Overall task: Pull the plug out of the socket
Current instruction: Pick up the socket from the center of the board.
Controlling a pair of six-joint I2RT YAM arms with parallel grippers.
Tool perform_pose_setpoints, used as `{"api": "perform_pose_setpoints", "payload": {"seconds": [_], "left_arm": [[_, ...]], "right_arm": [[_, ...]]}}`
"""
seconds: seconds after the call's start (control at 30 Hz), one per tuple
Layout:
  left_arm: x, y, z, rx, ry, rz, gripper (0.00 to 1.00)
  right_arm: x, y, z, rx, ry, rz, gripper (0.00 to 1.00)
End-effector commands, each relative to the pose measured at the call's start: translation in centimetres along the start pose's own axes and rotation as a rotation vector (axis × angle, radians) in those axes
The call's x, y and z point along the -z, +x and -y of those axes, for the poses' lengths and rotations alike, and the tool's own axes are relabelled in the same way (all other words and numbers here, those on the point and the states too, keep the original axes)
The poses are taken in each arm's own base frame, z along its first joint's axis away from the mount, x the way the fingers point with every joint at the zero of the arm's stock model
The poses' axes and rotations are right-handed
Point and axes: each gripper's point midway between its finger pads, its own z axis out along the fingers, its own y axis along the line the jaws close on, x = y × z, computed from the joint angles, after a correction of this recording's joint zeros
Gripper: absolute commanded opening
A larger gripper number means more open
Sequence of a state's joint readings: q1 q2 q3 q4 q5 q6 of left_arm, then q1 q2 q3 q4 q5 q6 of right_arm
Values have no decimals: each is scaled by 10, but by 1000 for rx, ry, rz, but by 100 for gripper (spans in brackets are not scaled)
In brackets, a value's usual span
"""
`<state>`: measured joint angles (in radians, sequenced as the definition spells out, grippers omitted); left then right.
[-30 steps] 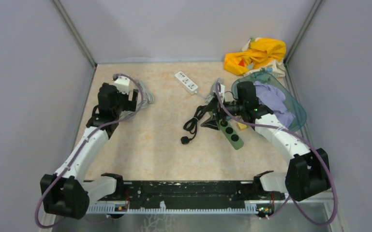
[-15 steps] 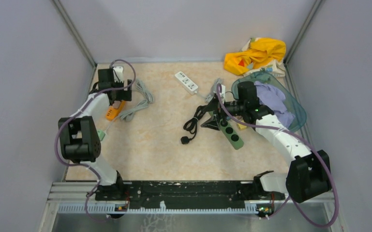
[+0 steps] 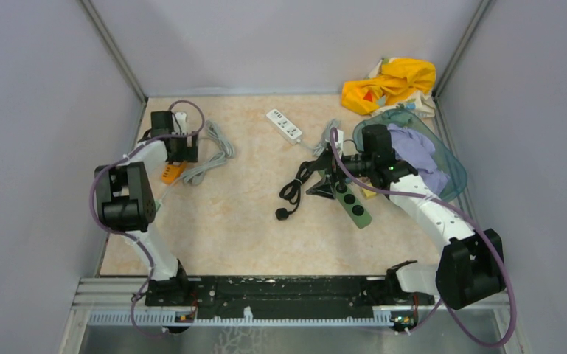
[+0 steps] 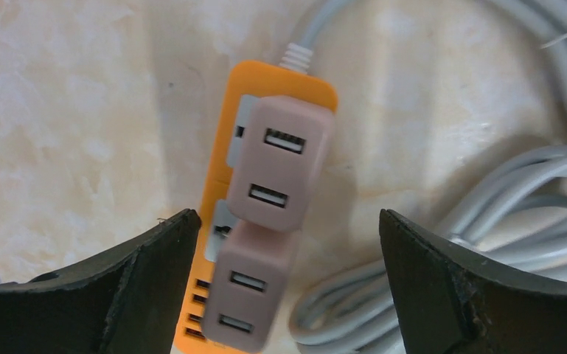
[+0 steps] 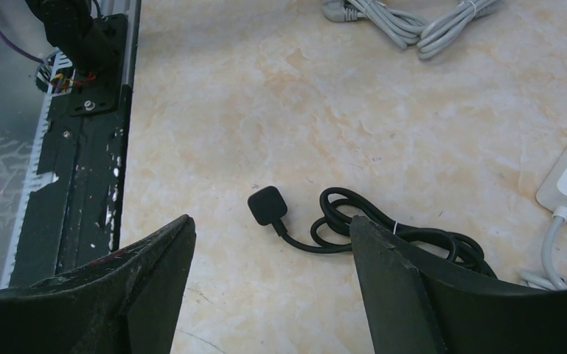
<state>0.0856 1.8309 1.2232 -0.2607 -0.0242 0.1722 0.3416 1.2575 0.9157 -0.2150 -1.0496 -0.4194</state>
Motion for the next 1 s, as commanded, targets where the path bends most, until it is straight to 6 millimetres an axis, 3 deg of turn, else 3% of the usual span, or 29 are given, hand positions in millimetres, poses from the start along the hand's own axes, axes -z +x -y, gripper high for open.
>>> {"api": "perform_pose_setpoints", "payload": {"seconds": [0.0, 0.13, 0.23, 0.37, 0.4, 0.43, 0.57, 0.7, 0.8, 0.97], "left_arm": [[-13, 15, -2, 34, 8, -40, 95], [-14, 22, -3, 36, -2, -45, 90], [-15, 23, -3, 41, 3, -49, 73], [-19, 24, -1, 47, 18, -60, 67], [-19, 25, 0, 46, 23, -64, 60], [-20, 26, 0, 50, 24, -68, 45], [-18, 24, 3, 56, 39, -64, 24], [-9, 10, 6, 68, 61, -24, 9], [1, -3, 8, 86, 75, 15, 2], [20, -25, 11, 112, 102, 88, 0]], "right_arm": [[5, -15, -3, 73, -9, 39, 77], [5, -15, -3, 73, -10, 39, 77], [5, -15, -3, 72, -10, 37, 77], [5, -14, -3, 73, -5, 33, 77], [5, -14, -2, 73, -4, 33, 77], [5, -14, -2, 74, -4, 33, 77], [5, -13, -2, 72, -7, 32, 77], [5, -13, -2, 75, -5, 32, 77], [5, -13, -2, 74, -3, 30, 77], [5, -13, -2, 74, -3, 29, 77]]}}
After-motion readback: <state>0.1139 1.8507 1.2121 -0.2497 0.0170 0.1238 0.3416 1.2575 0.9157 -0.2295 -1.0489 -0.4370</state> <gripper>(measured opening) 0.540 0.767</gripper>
